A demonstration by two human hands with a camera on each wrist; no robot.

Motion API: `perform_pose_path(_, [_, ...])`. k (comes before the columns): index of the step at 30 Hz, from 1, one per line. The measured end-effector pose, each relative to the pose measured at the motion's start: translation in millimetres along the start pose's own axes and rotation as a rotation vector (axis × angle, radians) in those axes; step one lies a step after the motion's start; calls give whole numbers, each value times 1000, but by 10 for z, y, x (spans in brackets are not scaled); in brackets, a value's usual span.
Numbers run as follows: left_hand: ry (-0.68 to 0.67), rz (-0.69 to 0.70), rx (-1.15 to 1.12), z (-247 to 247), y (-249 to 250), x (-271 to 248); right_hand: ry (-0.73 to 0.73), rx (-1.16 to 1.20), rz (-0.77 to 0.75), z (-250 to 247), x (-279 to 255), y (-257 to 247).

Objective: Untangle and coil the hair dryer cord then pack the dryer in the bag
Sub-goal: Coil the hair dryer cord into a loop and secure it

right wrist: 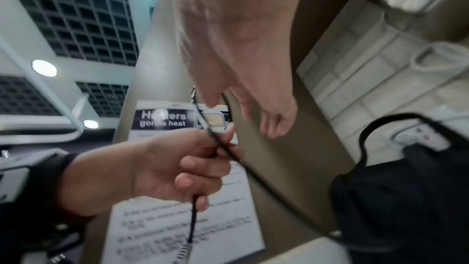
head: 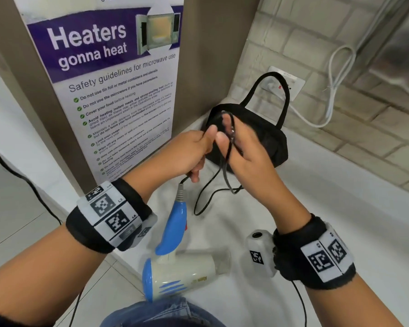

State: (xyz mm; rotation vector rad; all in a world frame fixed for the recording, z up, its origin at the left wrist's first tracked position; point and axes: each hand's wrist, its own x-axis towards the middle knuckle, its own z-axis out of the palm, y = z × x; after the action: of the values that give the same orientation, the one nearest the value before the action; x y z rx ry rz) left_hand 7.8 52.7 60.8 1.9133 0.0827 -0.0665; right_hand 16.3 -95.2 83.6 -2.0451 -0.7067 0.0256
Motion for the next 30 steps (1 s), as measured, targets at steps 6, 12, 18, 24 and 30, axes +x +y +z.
perform_pose_path(6, [-43,-61,-113,-1,122,-13,-140,411,274,-99,10,-75])
perform_pose_path(12, [-163,-59,-317,-96,60,9,-305,500,260,-308,-112,44])
perform_pose_path(18, [-170,-6,-356,-144,-312,46,83,839,246,-572,-63,235])
perform_pose_path(24, [-208,-26,-721,-263,-382,29,278,153,366,-471,-59,749])
perform_pose_path(30, [-254,-78,-911,-117,-415,71,-17,-343,340,-66,-188,1221])
